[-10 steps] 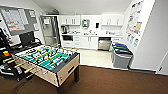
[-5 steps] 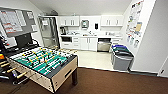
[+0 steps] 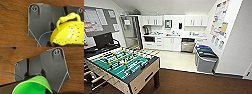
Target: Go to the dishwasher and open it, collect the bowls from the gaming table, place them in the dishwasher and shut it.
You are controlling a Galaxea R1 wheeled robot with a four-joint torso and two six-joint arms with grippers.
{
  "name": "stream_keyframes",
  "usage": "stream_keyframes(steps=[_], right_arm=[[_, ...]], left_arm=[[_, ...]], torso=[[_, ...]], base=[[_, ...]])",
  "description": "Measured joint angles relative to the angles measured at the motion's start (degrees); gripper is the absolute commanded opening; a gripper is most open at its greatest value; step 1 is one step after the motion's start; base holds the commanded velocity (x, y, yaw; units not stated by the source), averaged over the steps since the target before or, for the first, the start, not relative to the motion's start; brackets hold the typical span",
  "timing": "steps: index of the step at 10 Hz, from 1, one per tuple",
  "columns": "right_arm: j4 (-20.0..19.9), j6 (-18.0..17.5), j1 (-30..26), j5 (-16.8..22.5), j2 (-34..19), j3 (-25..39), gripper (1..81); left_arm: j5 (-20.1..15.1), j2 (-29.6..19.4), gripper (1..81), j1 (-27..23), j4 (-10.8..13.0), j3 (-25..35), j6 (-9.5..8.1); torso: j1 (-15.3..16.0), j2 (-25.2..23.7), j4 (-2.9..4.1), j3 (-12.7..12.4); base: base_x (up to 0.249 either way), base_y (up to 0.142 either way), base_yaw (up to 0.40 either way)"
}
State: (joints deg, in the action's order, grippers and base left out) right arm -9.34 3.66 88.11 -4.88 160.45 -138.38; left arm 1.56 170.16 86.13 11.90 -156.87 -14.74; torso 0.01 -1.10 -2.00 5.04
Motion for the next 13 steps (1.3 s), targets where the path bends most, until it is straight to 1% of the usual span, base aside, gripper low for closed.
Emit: stream_keyframes(steps=[5,13], right_arm=[[0.0,0.0,0.0,0.0,-0.1,0.0,1.0],[0.0,0.0,0.0,0.0,-0.1,0.0,1.0]], left_arm=[[0.1,0.2,1.0,0.1,0.0,0.1,0.00],[0.1,0.1,1.0,0.1,0.0,0.0,0.00]], torso=[[0.0,0.0,0.00,0.0],[0.0,0.0,0.00,0.0]], base=[[0.177,-0.092,0.000],[0.177,-0.072,0.000]])
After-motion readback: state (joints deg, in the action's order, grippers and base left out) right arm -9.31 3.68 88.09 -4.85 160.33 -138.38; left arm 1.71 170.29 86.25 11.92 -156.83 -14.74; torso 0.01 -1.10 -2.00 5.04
